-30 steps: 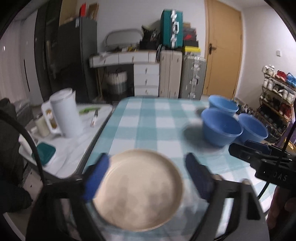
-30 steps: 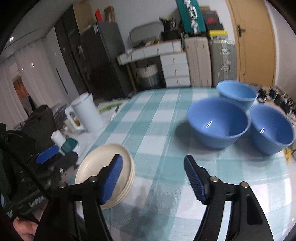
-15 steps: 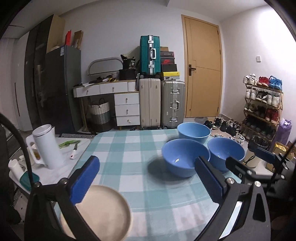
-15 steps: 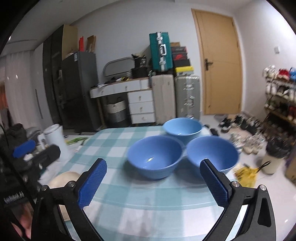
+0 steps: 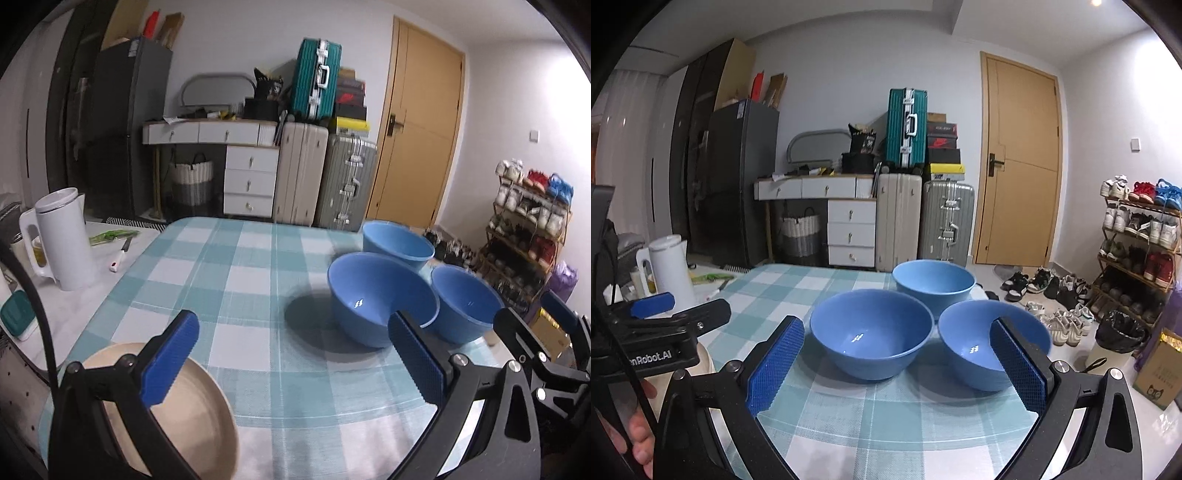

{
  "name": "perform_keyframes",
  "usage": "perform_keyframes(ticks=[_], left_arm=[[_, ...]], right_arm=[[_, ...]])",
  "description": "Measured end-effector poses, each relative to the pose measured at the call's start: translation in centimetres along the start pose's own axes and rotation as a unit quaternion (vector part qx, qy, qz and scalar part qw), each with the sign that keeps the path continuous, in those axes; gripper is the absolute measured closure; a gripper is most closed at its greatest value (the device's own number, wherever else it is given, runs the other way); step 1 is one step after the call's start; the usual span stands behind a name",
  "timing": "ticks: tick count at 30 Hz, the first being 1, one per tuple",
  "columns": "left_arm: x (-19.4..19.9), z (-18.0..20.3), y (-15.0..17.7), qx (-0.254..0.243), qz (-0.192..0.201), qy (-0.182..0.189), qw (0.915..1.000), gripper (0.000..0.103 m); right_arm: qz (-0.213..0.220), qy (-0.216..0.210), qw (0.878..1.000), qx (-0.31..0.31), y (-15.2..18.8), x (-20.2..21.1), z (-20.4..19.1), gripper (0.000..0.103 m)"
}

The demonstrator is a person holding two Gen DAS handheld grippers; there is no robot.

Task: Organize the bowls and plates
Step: 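Move both grippers toward the nearest blue bowl, then close the left gripper on the blue bowl rim while the right gripper grips the opposite rim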

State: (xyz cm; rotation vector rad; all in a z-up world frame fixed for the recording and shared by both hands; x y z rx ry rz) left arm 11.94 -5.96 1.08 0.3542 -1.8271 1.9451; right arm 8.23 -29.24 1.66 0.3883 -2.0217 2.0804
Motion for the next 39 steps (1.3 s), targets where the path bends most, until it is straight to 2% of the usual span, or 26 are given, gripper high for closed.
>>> perform_keyframes(ticks=[3,6,12,15,19,22,26,28,31,35,38,39], left_arm=[[-0.1,0.1,-0.2,-0.023,0.011,-0.006,0.9997,0.0],[-0.1,-0.2,-0.4,-0.025,0.016,-0.001,0.9996,0.0],[-1.1,-0.8,-0.1,-0.008,-0.019,-0.002,0.9998,0.0],[-1.0,-0.8,0.0,-0.013,-0.024,-0.002,0.9996,0.0],[-1.8,-0.9,-0.7,0.009,-0.042,0.03,0.9986,0.0],[-4.1,-0.2,-2.2,0.016,-0.081,0.052,0.9952,0.0],[-8.0,1.9,-4.2,-0.025,-0.124,0.039,0.9912,0.0],[-10.8,3.1,-4.9,-0.043,-0.163,0.042,0.9847,0.0],[-14.0,4.0,-5.3,-0.037,-0.209,0.049,0.976,0.001],[-16.8,5.3,-5.5,-0.044,-0.242,0.036,0.9685,0.003],[-18.8,5.9,-5.2,-0.042,-0.275,0.039,0.9598,0.026],[-19.5,6.1,-4.9,-0.04,-0.291,0.037,0.9553,0.044]], right_arm=[[-0.006,-0.007,1.0,0.008,0.2,-0.9,-0.5,0.001],[-0.007,-0.012,1.0,0.012,0.7,-1.4,-0.9,0.001],[-0.033,-0.012,0.999,0.003,1.3,-2.2,-1.0,0.001],[-0.023,-0.005,1.0,-0.007,0.9,-1.7,-0.6,0.001],[-0.012,0.006,0.999,-0.049,0.2,-0.9,0.8,0.001],[-0.008,0.013,0.997,-0.08,-0.1,-0.6,1.8,0.001],[-0.007,0.02,0.995,-0.098,-0.2,-0.9,3.2,0.001],[-0.011,0.025,0.994,-0.106,-0.1,-1.1,3.9,0.001],[-0.02,0.022,0.992,-0.127,0.1,-1.4,5.2,0.001],[-0.029,0.021,0.988,-0.151,0.4,-1.9,6.8,0.001],[-0.032,0.016,0.985,-0.17,0.4,-2.0,7.9,0.001],[-0.034,0.016,0.984,-0.175,0.4,-2.0,8.3,0.001]])
Point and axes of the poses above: each gripper's, at about its wrist camera, not at the fingertips, and x roughly against the way its jaws point, z to its right, y to its underside, the point moved 1 cm from there along -x, roughly the way its jaws point, and after that the axes turned 4 degrees about -x, right-handed, at the moved point
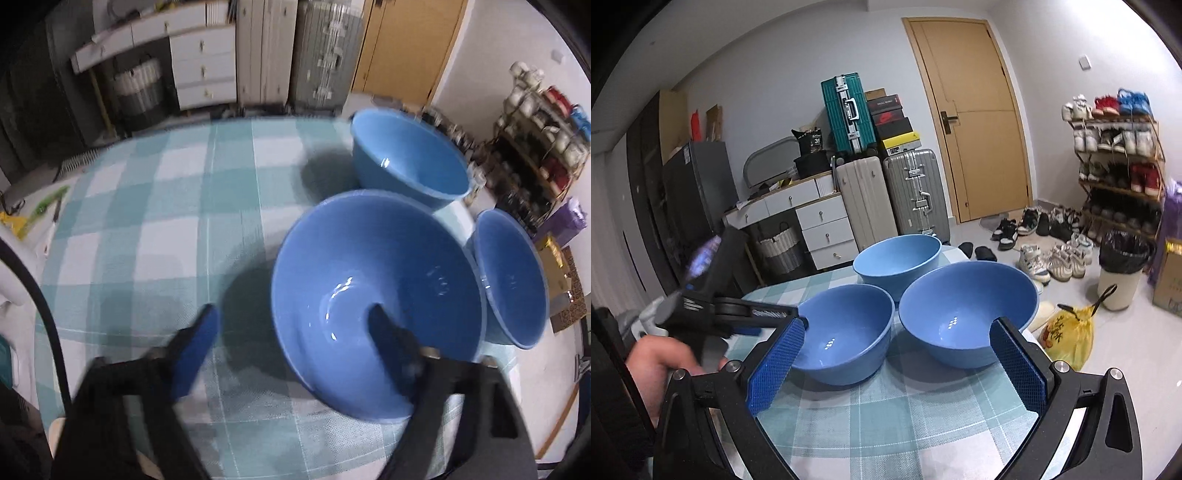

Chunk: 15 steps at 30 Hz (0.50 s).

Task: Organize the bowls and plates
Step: 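Close the left gripper on the blue bowl rim while the right gripper grips the opposite rim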

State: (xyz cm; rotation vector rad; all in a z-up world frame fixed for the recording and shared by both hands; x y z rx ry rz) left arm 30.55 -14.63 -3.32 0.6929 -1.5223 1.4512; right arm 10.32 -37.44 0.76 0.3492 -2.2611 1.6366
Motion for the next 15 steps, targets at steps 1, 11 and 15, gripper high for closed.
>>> perform_keyframes(ticks=[1,11,15], left_arm=[[-0.9,-0.1,-0.1,0.007,-0.02,0.005,0.9998,0.059],[-3.7,0.0,-0.1,0.007,-0.076,0.002,0.9971,0.093],[-4.1,-0.5,-0.1,0.01,-0.09,0.006,0.9958,0.093]], right_arm=[[-0.003,0.0,1.0,-0.006,-0.1,-0.1,0.3,0.001],[-0.044,-0.03,0.998,-0.041,-0.5,-0.9,1.1,0.001],[-0.053,-0.033,0.997,-0.037,0.0,-1.2,0.7,0.001]])
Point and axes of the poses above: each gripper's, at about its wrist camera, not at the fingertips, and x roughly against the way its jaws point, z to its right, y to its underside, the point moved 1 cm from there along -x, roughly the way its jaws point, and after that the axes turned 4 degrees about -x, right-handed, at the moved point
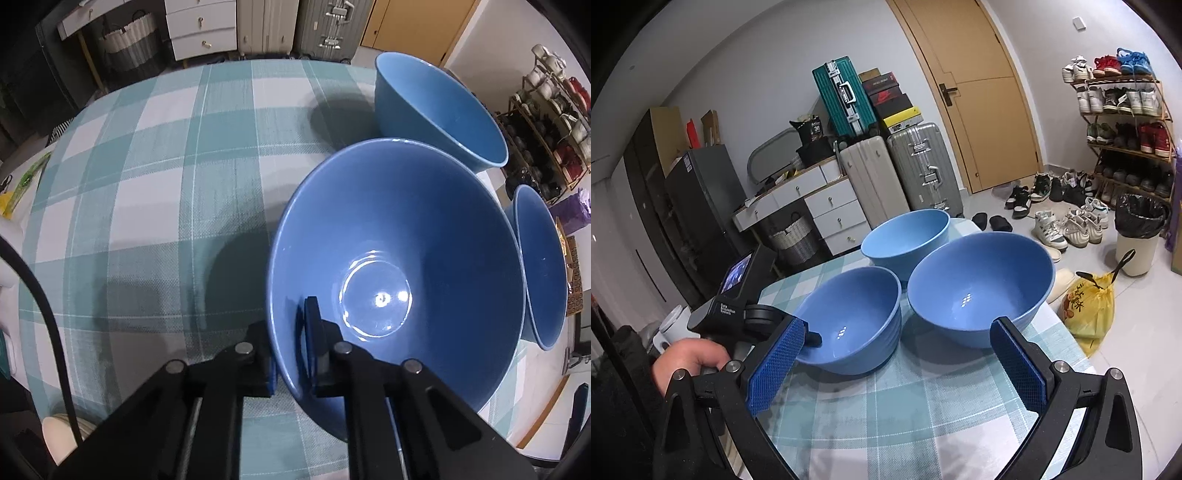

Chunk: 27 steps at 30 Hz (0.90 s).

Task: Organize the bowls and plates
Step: 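Close the left gripper on the blue bowl rim while the right gripper grips the opposite rim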

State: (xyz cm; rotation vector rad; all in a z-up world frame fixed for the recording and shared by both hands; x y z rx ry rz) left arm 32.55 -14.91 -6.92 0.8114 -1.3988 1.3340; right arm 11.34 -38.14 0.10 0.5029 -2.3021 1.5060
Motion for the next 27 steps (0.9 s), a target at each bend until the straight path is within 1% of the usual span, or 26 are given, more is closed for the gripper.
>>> perform_keyframes(ticks=[2,4,7,9,12,18,21,22,23,24,26,27], left_arm=[[0.2,0.2,0.0,-0.016,0.002,-0.033,0.9993,0.092],[0.2,0.8,0.3,-0.045,0.001,-0.051,0.9977,0.091],[0.3,0.6,0.5,-0.048,-0.006,-0.051,0.9975,0.091],[0.4,0.6,0.8,-0.06,-0.013,-0.052,0.9968,0.09],[0.7,0.5,1.1,-0.073,-0.018,-0.056,0.9956,0.09],[1.6,0.7,2.9,-0.124,-0.032,-0.058,0.9901,0.09],[2.0,0.8,4.2,-0.145,-0.039,-0.056,0.987,0.089],[2.1,0.8,4.6,-0.15,-0.041,-0.056,0.9863,0.089],[2.2,0.9,5.0,-0.154,-0.042,-0.056,0.9855,0.089],[2.3,0.9,5.5,-0.16,-0.047,-0.054,0.9845,0.088],[2.6,1.0,6.4,-0.169,-0.051,-0.051,0.983,0.088],[2.7,1.0,6.9,-0.173,-0.051,-0.048,0.9824,0.088]], right_arm=[[-0.007,0.001,1.0,-0.001,0.0,-0.4,0.2,0.001],[-0.018,0.001,1.0,-0.003,0.1,-0.8,0.3,0.001],[-0.034,-0.005,0.999,-0.009,0.2,-1.5,0.4,0.001],[-0.045,-0.013,0.999,-0.006,0.3,-1.8,0.2,0.001],[-0.048,-0.018,0.999,0.004,0.5,-1.9,-0.4,0.001],[-0.066,-0.034,0.997,0.005,0.6,-2.3,-1.1,0.001],[-0.082,-0.028,0.996,0.018,0.9,-2.8,-1.8,0.002],[-0.089,-0.019,0.996,0.022,1.1,-3.1,-1.9,0.002],[-0.097,-0.016,0.995,0.025,1.4,-3.5,-2.0,0.007],[-0.11,-0.017,0.993,0.028,1.6,-3.9,-2.2,0.018],[-0.136,-0.015,0.99,0.029,2.2,-4.8,-2.3,0.032],[-0.148,-0.009,0.988,0.029,2.5,-5.2,-2.3,0.033]])
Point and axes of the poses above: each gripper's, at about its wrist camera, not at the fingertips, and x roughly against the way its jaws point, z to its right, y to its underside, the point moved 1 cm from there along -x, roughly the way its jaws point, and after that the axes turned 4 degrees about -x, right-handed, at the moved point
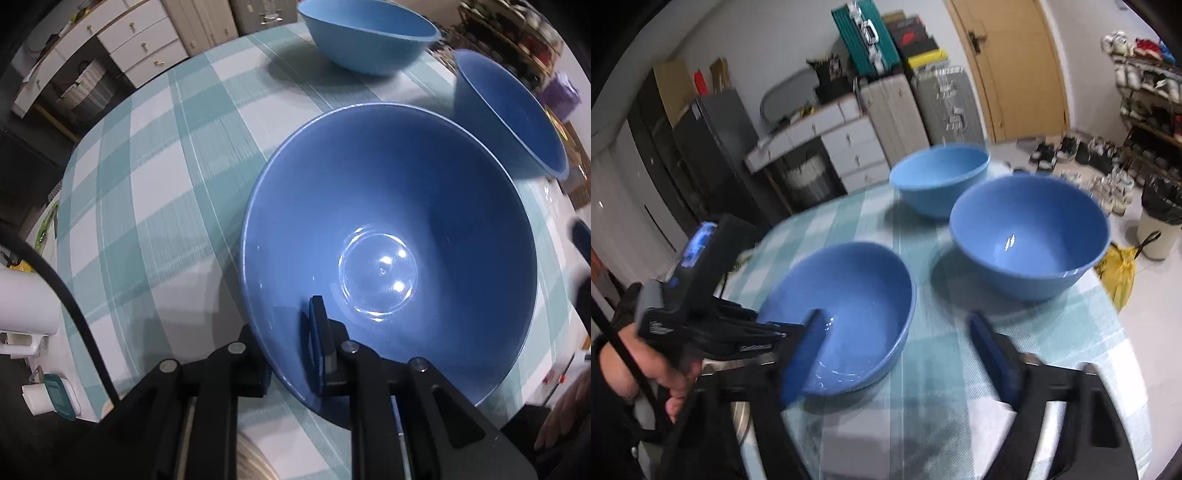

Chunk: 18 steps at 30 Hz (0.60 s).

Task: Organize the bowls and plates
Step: 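Close the left gripper on the blue bowl rim while the right gripper grips the opposite rim, then lift and carry the blue bowl with both grippers toward the plate stack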

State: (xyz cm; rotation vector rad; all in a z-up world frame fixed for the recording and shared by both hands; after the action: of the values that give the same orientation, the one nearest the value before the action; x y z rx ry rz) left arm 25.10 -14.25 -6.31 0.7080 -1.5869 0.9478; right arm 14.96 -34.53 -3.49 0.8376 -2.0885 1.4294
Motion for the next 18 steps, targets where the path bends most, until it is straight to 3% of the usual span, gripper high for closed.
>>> perform_keyframes(ticks=[3,8,10,16,18], left_arm=[[0.1,0.4,1.3,-0.009,-0.006,0.009,0.9999,0.087],[0.2,1.0,3.3,-0.014,-0.014,0.026,0.9995,0.087],[0.3,1.3,3.8,-0.015,-0.015,0.028,0.9994,0.087],[0.7,2.3,4.7,-0.019,-0.021,0.029,0.9992,0.088],[0.7,2.8,5.0,-0.023,-0.024,0.025,0.9991,0.088]], right_arm=[[-0.026,0.001,1.0,-0.001,0.3,-1.0,0.0,0.043],[-0.07,0.017,0.997,0.005,1.2,-3.0,0.0,0.051],[-0.091,0.008,0.996,-0.007,1.6,-3.8,0.4,0.061],[-0.113,-0.018,0.993,-0.006,2.1,-4.1,0.2,0.079],[-0.115,-0.01,0.993,0.005,2.2,-4.0,0.0,0.083]])
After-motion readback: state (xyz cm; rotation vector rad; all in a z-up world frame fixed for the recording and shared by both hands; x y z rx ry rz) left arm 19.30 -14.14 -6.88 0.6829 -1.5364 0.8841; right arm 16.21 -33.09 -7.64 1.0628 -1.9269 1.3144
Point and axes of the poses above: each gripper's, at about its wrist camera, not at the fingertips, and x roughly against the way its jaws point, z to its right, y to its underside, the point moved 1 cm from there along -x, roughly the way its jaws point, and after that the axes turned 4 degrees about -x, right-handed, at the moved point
